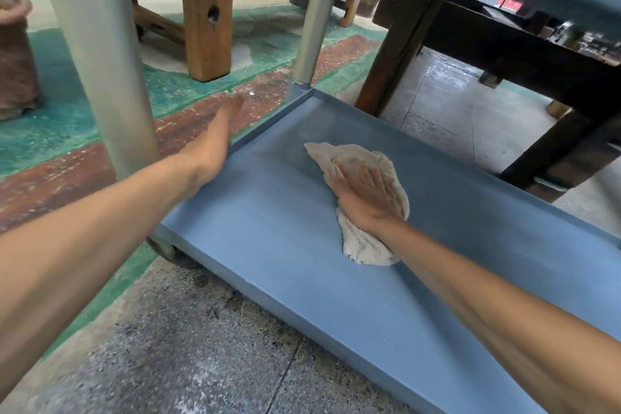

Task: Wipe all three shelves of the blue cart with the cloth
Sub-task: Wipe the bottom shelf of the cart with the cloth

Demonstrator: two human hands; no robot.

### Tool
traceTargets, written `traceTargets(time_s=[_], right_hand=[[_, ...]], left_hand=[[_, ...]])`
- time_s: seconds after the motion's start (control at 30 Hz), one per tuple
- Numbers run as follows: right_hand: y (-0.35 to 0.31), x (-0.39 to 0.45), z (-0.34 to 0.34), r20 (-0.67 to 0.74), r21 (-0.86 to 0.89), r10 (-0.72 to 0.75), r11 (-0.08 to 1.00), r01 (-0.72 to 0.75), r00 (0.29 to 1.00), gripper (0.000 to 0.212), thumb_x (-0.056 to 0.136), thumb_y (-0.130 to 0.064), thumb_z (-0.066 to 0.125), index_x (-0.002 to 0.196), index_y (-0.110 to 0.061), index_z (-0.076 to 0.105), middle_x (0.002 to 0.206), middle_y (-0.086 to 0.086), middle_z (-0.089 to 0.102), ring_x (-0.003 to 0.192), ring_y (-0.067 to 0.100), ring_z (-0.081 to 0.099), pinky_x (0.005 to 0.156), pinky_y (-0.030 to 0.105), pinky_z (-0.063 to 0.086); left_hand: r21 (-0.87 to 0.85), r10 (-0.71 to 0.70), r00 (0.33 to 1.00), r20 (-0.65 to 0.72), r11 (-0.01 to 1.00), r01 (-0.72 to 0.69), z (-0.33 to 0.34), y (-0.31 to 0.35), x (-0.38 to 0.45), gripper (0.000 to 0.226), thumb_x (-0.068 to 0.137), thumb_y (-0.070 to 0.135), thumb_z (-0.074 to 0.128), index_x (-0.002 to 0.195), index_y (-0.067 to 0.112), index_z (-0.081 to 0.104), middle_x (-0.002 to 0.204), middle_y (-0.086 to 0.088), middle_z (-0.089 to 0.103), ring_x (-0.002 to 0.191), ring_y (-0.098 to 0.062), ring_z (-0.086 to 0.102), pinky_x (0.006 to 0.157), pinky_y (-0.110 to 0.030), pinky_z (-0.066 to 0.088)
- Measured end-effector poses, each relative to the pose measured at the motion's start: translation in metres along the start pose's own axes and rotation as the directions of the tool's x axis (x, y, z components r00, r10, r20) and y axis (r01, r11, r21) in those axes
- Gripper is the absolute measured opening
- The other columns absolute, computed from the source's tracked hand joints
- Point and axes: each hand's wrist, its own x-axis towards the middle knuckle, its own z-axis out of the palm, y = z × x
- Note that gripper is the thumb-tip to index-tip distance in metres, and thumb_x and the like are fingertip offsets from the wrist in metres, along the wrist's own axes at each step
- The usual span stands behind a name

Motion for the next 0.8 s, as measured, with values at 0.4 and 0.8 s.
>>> traceTargets(time_s=[0.4,0.8], right_hand=[[-0.087,0.015,0.031,0.276,-0.235,-0.651,0.667,0.707,0.707,0.055,0.101,-0.057,0.022,0.154,-0.06,0.008,0.173,-0.004,-0.002,0.159,0.024,-0.008,0.127,0.046,-0.008],[-0.157,-0.013,0.065,-0.12,-0.03,-0.025,0.999,0.021,0.992,0.063,0.097,-0.049,0.031,0.153,-0.02,0.036,0.163,0.016,0.027,0.153,0.033,0.016,0.122,0.055,0.011]], left_hand=[[-0.275,-0.02,0.998,0.055,0.961,0.034,-0.013,-0.01,0.023,0.09,0.077,0.09,0.025,0.155,0.046,0.02,0.129,-0.009,0.066,0.124,-0.026,0.056,0.12,-0.05,0.02],[-0.158,0.09,0.968,0.236,0.986,-0.054,-0.012,-0.017,-0.001,0.067,0.091,0.074,0.034,0.129,0.023,0.056,0.126,0.009,0.057,0.125,-0.01,0.048,0.117,-0.033,0.029]])
